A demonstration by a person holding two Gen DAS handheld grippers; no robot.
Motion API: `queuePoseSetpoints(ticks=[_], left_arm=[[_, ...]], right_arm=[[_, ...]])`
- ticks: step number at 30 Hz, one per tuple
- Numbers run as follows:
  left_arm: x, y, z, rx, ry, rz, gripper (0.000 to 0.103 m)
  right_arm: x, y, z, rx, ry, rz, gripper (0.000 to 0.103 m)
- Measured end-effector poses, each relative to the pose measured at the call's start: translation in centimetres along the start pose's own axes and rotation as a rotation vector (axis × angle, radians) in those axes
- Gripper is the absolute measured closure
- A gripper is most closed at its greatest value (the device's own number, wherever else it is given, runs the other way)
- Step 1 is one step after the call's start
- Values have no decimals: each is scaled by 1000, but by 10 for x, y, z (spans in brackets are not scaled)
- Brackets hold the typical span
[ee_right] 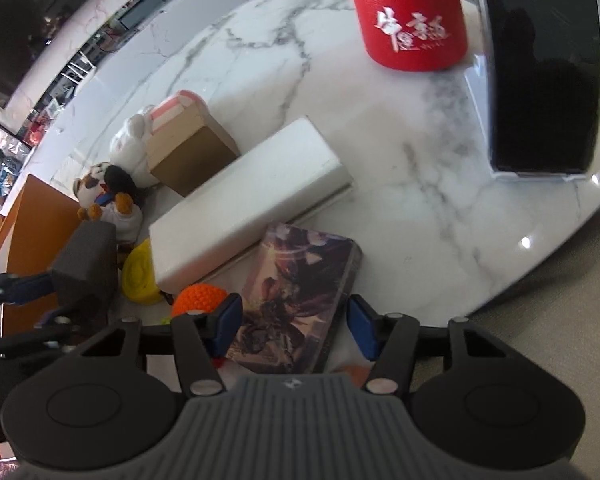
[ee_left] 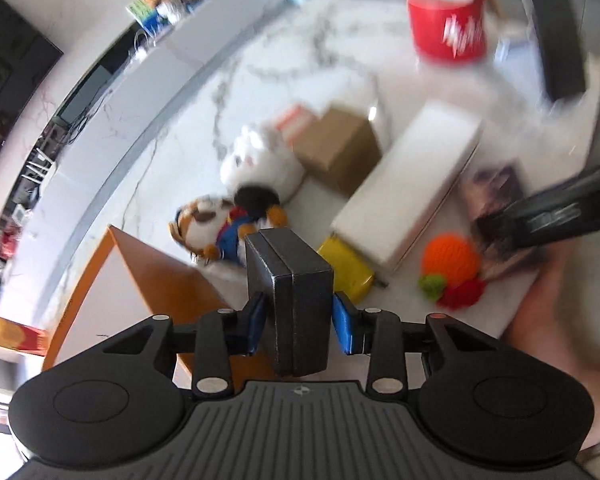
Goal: Organize objects
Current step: 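Lift the dark gray box with left while right grasps the PHOTO CARD box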
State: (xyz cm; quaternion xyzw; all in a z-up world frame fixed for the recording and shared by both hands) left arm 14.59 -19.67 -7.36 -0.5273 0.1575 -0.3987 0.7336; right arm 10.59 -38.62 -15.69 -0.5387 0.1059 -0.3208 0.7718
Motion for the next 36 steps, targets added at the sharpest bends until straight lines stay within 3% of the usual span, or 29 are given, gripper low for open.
queuePoseSetpoints(ticks=[4,7,10,18,23,27,30,32,36], left_arm=[[-8,-31,5,-177,-98,-64,62],[-17,-36,6,-377,-179,-42,62],[-27,-30,3,-519,-251,-20,62],[-48,-10,-15,-592,-343,16,61],[-50,-9,-17,-583,-373,-11,61],[-50,-7,-14,-579,-402,-12,61],[-50,-3,-15,-520,-393,-18,63],[-50,-3,-15,-527,-400,-20,63],[-50,-1,-12,-524,-408,-24,64]], right_arm=[[-1,4,10,-49,-39,-29,33],[-8,5,21,-135,-138,-43,37],[-11,0,15,-135,-151,-8,38],[-22,-13,-6,-169,-133,20,38],[-28,-19,-28,-102,-6,45,28],[-27,-11,-48,30,129,87,28],[-28,4,-61,112,230,134,29],[-29,8,-66,160,273,144,34],[-30,-7,-57,98,242,95,38]])
Point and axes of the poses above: each gripper's, at about its wrist camera, not at the fingertips, and y roughly the way its jaws point, z to its left, x to its top, the point moved 4 cm from there along y, roughly the way its jaws point, and after that the axes turned 14 degrees about z, right-handed, at the moved point
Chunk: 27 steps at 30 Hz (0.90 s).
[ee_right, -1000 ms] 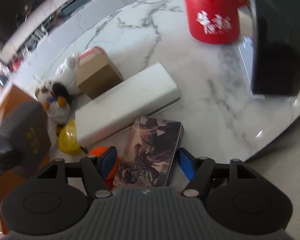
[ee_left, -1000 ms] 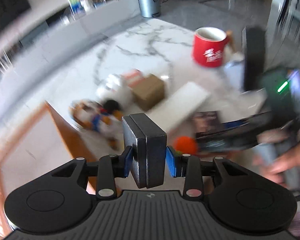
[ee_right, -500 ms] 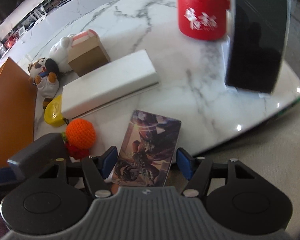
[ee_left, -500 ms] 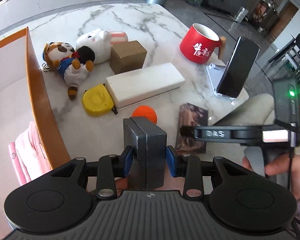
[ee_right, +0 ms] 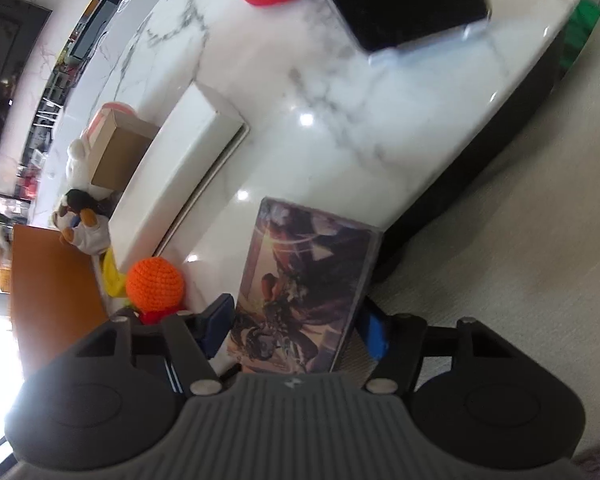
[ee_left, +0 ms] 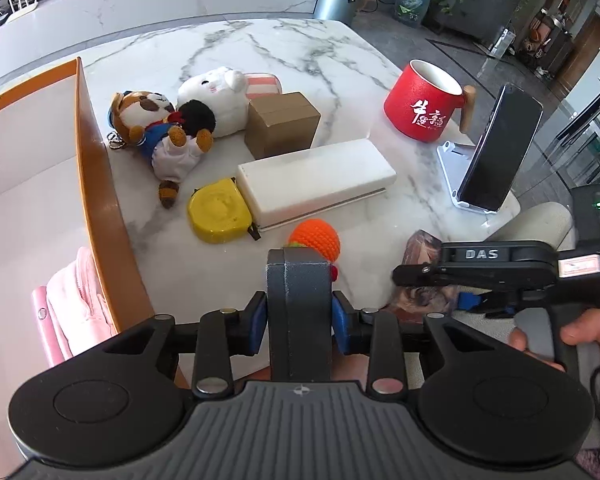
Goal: Organize objects
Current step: 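Lift the dark gray box with left while right grasps the PHOTO CARD box, then carry the gray box with left while right carries the PHOTO CARD box into the orange box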
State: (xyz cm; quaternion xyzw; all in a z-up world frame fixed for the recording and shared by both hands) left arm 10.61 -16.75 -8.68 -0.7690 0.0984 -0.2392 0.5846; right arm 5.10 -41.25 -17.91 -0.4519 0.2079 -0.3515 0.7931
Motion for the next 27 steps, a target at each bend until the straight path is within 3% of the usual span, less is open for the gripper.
queuePoseSetpoints(ticks=[2,4,5,6,15,18,22,27], left_arm=[[1,0,1,3,-4,-1,64],[2,1,0,13,-3,-4,65],[2,1,0,14,-6,-4,65],[3,1,-1,18,-8,-3,65],[6,9,-9,62,9,21,65],[7,7,-11,67,15,19,65],[6,-12,-12,38,17,-21,65],[-4,-58,4,-47,-6,-87,65]], right_arm=[[-3,-13,11,-15,-48,-39,43],[-6,-23,23,18,-94,-62,55],[-8,-26,28,28,-119,-71,62],[-9,-27,33,32,-143,-74,77],[-16,-29,60,-38,-319,-150,79],[-14,-20,63,-89,-338,-136,79],[-15,-20,63,-85,-338,-131,79],[-33,-49,80,-54,-386,-197,79]])
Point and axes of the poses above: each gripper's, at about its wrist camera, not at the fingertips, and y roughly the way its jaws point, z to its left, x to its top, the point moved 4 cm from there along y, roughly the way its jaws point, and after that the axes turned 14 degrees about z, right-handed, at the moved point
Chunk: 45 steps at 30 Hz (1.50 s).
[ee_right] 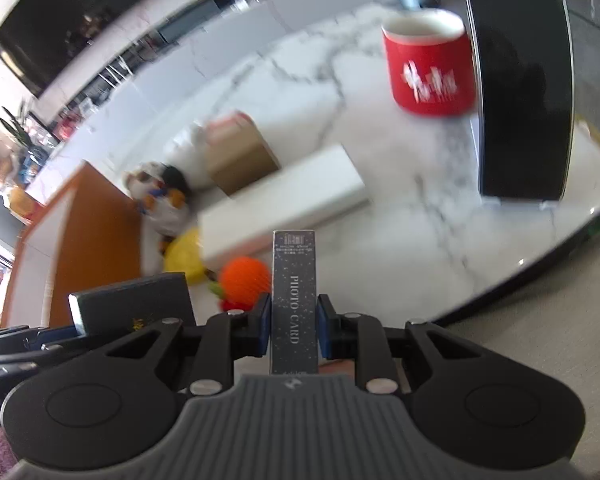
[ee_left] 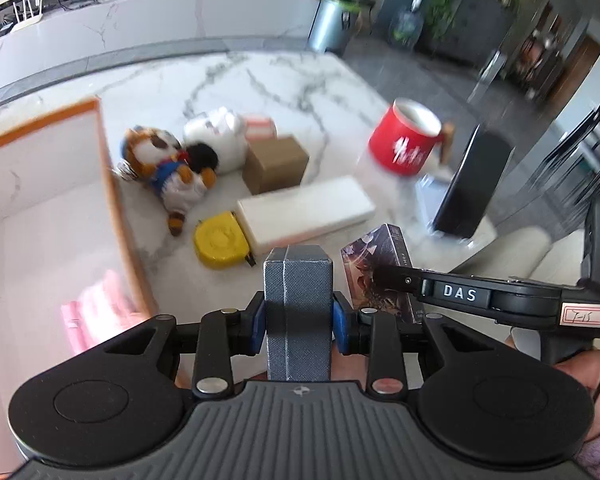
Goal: Organize objects
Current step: 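Carry the gray box with left while right carries the PHOTO CARD box into the orange box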
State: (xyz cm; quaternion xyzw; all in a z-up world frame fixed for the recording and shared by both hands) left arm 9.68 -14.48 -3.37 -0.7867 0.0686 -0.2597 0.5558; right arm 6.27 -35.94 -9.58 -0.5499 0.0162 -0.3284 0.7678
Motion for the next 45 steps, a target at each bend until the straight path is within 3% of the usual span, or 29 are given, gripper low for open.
queuePoseSetpoints(ticks=[3,7,11,13,19,26,30,38,43,45], left_arm=[[-4,-45,20,-13,-18,-53,65],[-15,-88,71,59,-110,-111,65],[-31,-93,119,136,-198,-78,65],[-38,-91,136,156,-214,-53,65],[-45,-79,165,125,-229,29,65],[-50,-55,175,163,-178,111,65],[-50,-43,177,157,-175,158,65],[-46,-24,183,130,-212,270,65],[-40,-14,182,94,-256,326,65],[-37,-10,179,111,-252,349,65]], right_arm=[[0,-26,28,76,-40,-27,79],[2,-55,87,216,-137,-49,79],[-8,-48,152,336,-236,-12,79],[-17,-30,182,349,-283,38,79],[-32,40,237,256,-366,207,79],[-42,96,247,131,-414,317,79],[-43,110,250,15,-469,313,79],[-51,123,256,-99,-577,323,79],[-46,122,249,-65,-549,334,80],[-44,115,249,-50,-549,319,77]])
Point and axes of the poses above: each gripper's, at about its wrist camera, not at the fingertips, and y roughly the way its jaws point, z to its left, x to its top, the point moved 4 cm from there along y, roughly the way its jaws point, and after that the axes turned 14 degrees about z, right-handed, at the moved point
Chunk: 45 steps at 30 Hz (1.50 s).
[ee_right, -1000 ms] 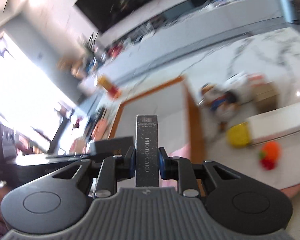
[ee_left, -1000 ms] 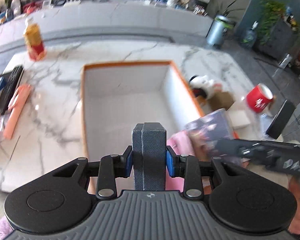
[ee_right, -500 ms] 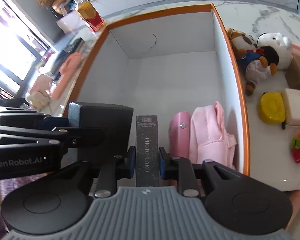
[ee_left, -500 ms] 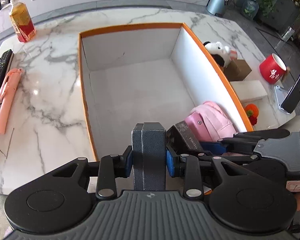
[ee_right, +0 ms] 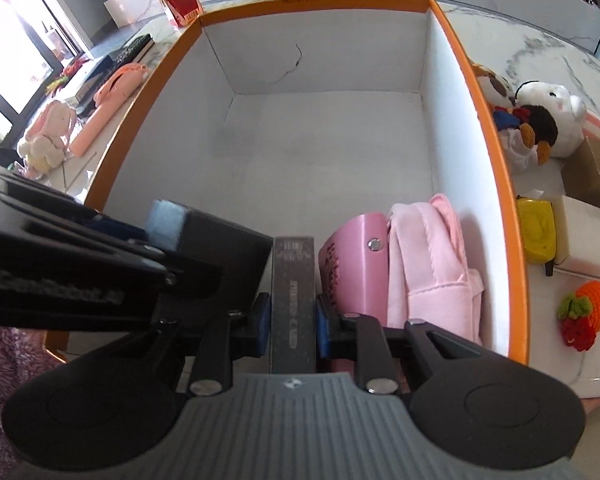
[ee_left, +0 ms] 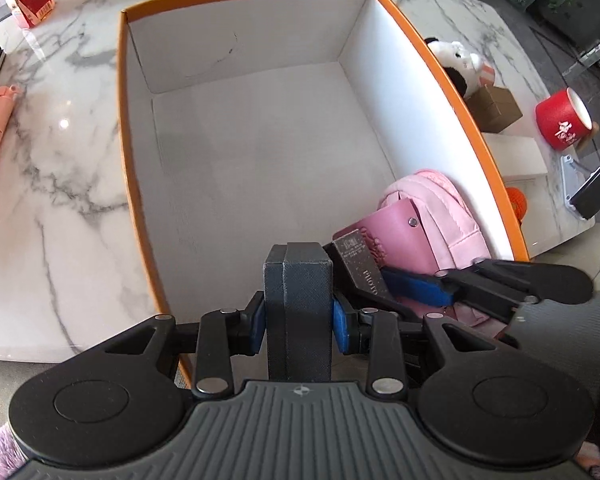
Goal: Organize objects
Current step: 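Carry the gray box with left while right carries the PHOTO CARD box into the orange box, then set the gray box upright with left while right sets the PHOTO CARD box beside it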
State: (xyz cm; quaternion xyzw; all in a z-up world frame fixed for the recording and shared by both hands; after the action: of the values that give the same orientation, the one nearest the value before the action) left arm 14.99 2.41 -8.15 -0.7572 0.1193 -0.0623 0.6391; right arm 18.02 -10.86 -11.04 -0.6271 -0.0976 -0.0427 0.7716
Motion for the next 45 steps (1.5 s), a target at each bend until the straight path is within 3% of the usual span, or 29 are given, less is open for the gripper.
queuePoseSetpoints(ticks=[5,11,14,19,22,26,31,36,39,41,45], left_arm=[[2,2,-4,32,-20,24,64],[6,12,-8,-1,-44,122,62],[10,14,-7,-15,-71,154,62],[19,18,3,-81,-139,208,62],[26,21,10,-116,-186,212,61],[27,31,10,-170,-202,228,50],[22,30,8,-147,-171,190,44],[17,31,7,-163,-150,162,51],[16,32,13,-188,-142,215,55],[13,36,10,-194,-120,257,55],[14,38,12,-214,-133,269,55]], right_arm=[[-8,-30,-4,5,-26,-79,72],[-22,-84,-32,-95,26,-320,67],[-25,-95,-52,-111,95,-376,67],[-26,-78,-78,-92,179,-339,66],[-27,-65,-83,-37,192,-306,66],[-29,-57,-83,0,191,-277,66],[-30,-52,-85,16,192,-267,66],[-30,-48,-89,44,209,-264,66],[-30,-48,-90,63,219,-260,69],[-30,-46,-90,83,222,-249,78],[-30,-44,-84,79,208,-243,80]])
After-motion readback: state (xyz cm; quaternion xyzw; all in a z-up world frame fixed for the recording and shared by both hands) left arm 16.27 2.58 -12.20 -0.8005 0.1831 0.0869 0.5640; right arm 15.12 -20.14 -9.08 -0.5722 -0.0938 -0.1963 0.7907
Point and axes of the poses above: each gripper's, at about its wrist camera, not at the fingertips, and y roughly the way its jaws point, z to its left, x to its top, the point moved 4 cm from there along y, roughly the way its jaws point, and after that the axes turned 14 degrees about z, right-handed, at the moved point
